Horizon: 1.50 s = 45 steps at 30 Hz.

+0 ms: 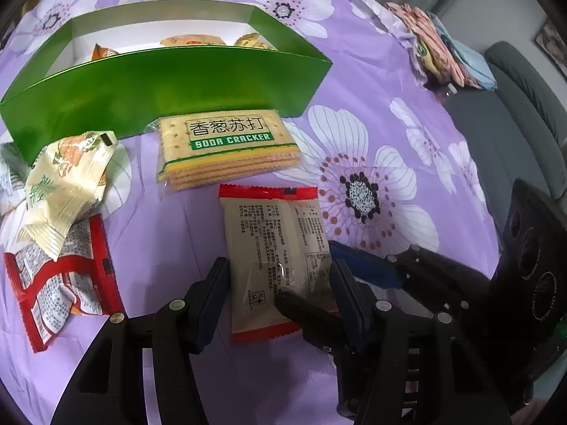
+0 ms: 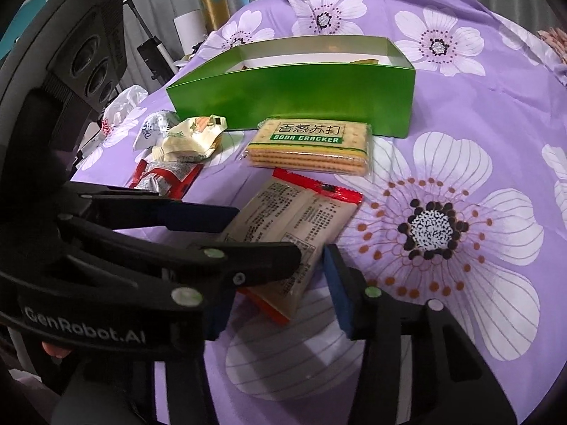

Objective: Organize snacks
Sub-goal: 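Lift the white packet and carry it over the green box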

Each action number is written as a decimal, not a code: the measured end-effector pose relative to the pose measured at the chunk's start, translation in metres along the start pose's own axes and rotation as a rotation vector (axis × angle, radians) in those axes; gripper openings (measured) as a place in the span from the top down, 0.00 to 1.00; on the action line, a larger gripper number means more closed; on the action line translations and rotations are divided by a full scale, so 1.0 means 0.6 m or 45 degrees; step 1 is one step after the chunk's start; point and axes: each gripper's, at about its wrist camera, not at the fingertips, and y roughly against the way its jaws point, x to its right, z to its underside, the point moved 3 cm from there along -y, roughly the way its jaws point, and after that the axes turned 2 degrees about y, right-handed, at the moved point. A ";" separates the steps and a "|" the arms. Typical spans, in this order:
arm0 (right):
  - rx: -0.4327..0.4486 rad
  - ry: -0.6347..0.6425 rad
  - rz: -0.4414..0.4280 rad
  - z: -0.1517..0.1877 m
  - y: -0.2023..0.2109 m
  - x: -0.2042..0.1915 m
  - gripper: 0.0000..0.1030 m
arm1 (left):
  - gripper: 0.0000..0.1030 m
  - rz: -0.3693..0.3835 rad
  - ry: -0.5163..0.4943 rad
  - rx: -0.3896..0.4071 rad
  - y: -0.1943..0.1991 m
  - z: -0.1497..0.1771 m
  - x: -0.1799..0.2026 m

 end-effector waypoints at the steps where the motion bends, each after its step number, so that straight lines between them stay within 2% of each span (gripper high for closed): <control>1: 0.008 -0.020 -0.008 0.000 0.002 0.002 0.57 | 0.44 -0.001 0.003 0.001 0.001 0.000 0.000; 9: 0.045 -0.014 -0.003 -0.003 0.018 -0.015 0.59 | 0.44 0.006 0.031 0.027 0.025 0.001 -0.001; 16: 0.136 0.032 0.015 -0.046 0.047 -0.029 0.59 | 0.44 0.004 -0.004 0.137 0.071 -0.027 0.009; 32: 0.320 0.163 0.034 -0.194 0.055 -0.039 0.59 | 0.44 -0.039 -0.047 0.359 0.139 -0.153 -0.016; 45: 0.317 0.199 0.010 -0.282 -0.013 -0.026 0.59 | 0.44 -0.103 0.010 0.387 0.119 -0.240 -0.080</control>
